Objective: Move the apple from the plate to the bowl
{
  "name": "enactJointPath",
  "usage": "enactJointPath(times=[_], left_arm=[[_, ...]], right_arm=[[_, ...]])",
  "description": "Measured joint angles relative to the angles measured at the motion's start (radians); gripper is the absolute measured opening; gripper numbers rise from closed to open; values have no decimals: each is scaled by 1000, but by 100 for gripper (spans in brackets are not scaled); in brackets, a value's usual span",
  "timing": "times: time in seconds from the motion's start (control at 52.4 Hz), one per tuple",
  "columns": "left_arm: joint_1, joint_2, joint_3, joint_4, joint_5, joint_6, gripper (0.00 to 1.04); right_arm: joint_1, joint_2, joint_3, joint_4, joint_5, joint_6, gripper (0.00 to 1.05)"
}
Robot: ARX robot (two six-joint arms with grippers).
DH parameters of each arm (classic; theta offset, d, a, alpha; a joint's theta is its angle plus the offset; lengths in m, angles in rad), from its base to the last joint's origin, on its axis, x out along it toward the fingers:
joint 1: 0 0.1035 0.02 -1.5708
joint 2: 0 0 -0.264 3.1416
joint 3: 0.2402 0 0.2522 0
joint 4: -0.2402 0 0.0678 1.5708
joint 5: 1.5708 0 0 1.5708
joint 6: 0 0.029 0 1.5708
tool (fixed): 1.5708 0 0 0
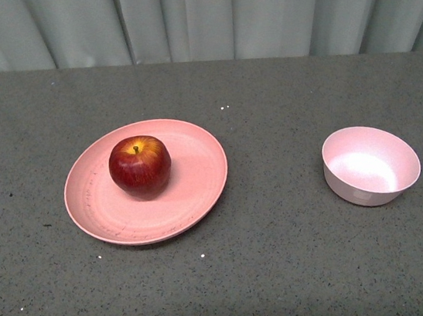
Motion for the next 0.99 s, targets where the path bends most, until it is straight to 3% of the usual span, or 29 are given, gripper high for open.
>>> enactJointPath(times=[0.439,0.516,0.592,0.821,0.993], left_arm=[[0,0,0,0,0,0,98],[0,0,0,0,0,0,98],[0,0,0,0,0,0,98],[0,0,0,0,0,0,98],[0,0,0,0,0,0,98]], right_arm=[[0,0,0,0,0,0,95],[8,68,42,-111,54,-32,95],[-1,148,56,-109,47,-39,95],[-69,521,101,183,-54,-44,95],[-45,904,196,429,-69,-119,95]])
